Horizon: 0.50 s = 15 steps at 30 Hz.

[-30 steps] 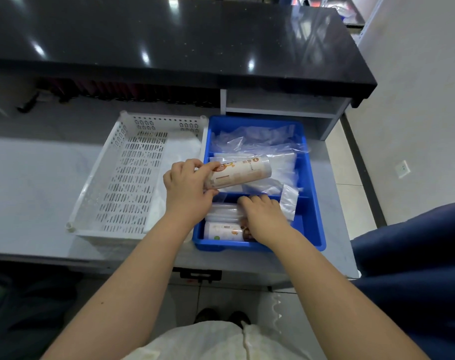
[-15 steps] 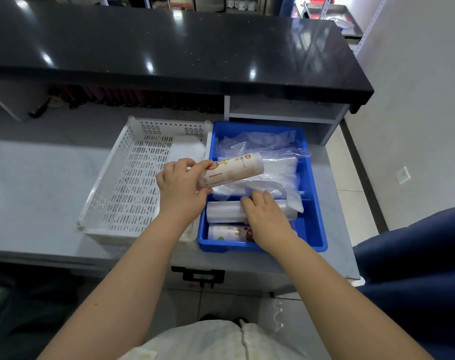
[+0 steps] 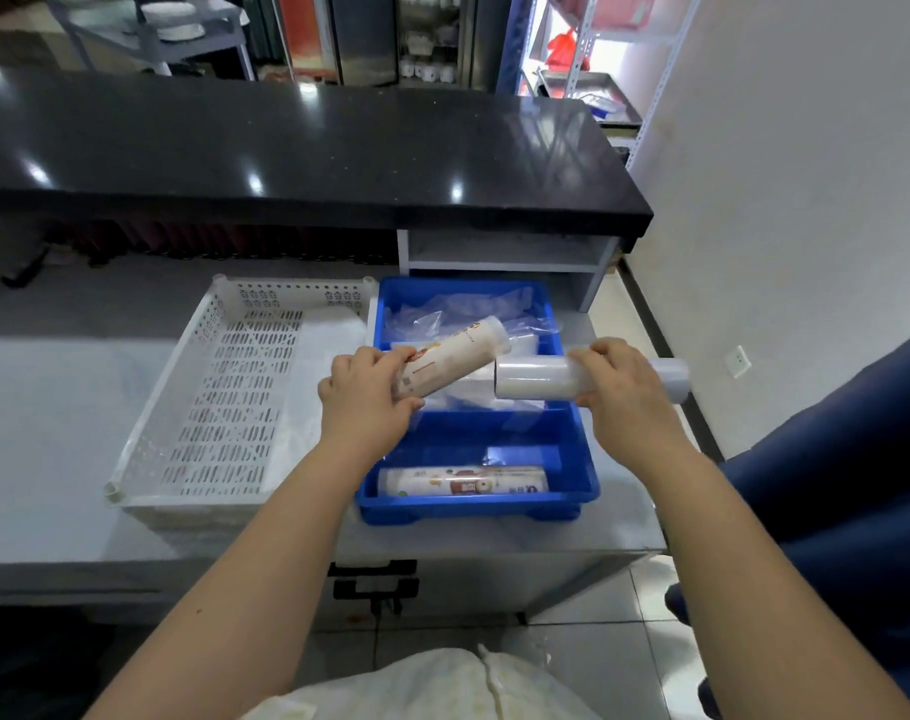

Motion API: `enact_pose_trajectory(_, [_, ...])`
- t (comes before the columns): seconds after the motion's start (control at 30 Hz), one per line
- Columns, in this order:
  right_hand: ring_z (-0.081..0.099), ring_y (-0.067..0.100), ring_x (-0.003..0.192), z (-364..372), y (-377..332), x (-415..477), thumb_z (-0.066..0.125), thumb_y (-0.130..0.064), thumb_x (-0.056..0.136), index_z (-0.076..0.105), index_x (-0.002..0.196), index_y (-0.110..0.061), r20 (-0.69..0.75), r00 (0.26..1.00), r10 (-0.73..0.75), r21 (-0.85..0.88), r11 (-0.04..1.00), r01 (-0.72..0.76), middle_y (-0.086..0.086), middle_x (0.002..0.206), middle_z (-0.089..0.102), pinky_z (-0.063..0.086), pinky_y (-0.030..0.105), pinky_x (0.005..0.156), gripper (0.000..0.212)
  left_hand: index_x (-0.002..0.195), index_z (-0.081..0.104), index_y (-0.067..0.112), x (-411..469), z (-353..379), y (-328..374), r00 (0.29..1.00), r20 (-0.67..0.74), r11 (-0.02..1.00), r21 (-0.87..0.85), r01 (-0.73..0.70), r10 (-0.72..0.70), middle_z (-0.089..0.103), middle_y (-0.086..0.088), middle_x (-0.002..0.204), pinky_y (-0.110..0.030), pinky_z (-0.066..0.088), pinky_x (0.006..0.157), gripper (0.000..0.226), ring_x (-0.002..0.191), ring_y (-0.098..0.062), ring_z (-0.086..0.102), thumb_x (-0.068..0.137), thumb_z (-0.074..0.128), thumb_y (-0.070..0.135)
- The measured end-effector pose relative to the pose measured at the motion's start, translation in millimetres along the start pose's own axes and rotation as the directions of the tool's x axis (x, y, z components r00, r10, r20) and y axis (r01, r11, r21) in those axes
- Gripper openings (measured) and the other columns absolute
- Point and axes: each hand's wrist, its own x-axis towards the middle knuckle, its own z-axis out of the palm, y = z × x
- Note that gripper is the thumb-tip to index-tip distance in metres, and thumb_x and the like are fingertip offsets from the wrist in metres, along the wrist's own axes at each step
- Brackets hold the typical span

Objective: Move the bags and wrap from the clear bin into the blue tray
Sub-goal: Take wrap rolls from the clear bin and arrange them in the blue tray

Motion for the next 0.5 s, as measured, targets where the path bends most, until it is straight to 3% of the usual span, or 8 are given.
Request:
enact_pose_trajectory(0.23, [0.046,0.019,0.100,-15.2,22.9,-0.4,0.073,-0.004,0.078,0.051,0.122,-0.021,-0.145,0.978,0.151,0.027,0.988,-0.149,0.004,0.119,0.049,0.046,0.045,0.091,0.053,0.131,0.047,0.041,-6.1,10.0,15.2,0.996,0.078,0.999,0.017,-0.052,0.050,0.053,0.005,0.118,-0.039,0.035,0.085,0.060,0.106,-0.022,0.041,0.077,0.072,0.040])
enact_pose_trajectory(0.5, [0.048,0.022,0.100,-9.2,1.8,-1.0,0.072,-0.004,0.078,0.053,0.120,-0.016,-0.098,0.993,0.068,0.037,0.997,-0.064,0.006,0.119,0.051,0.045,0.039,0.087,0.048,0.132,0.046,0.044,-24.7,33.0,33.4,0.926,0.329,0.971,0.083,-0.224,0.185,0.053,0.005,0.124,-0.041,0.036,0.094,0.059,0.116,-0.025,0.040,0.078,0.070,0.041])
